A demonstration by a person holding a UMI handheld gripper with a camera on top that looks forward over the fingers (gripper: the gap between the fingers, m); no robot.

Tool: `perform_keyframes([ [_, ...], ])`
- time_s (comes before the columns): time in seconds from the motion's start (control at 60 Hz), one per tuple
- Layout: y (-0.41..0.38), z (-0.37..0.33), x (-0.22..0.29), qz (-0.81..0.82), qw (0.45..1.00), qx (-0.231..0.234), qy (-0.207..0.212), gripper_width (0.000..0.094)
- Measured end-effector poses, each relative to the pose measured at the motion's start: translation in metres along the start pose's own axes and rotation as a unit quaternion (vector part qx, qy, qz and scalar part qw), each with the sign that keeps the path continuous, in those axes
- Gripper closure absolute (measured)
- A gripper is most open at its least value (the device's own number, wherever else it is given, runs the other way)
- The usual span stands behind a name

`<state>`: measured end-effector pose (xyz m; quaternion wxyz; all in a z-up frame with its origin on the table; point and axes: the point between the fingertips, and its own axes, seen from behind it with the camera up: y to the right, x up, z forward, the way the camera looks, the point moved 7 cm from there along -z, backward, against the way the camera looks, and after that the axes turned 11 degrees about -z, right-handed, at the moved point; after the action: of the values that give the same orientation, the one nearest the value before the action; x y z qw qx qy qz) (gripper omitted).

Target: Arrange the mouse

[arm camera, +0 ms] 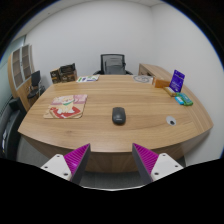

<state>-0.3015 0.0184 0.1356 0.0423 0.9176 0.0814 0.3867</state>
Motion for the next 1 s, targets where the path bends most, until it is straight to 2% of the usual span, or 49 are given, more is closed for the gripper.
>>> perform_keyframes([
  [0.633,0.021,0.166,0.038,-0.011,1.0,-0.023,0.014,0.0067],
  [1.0,0.034,0.219,0.063,0.002,0.999,-0.03,0.015,0.0066],
])
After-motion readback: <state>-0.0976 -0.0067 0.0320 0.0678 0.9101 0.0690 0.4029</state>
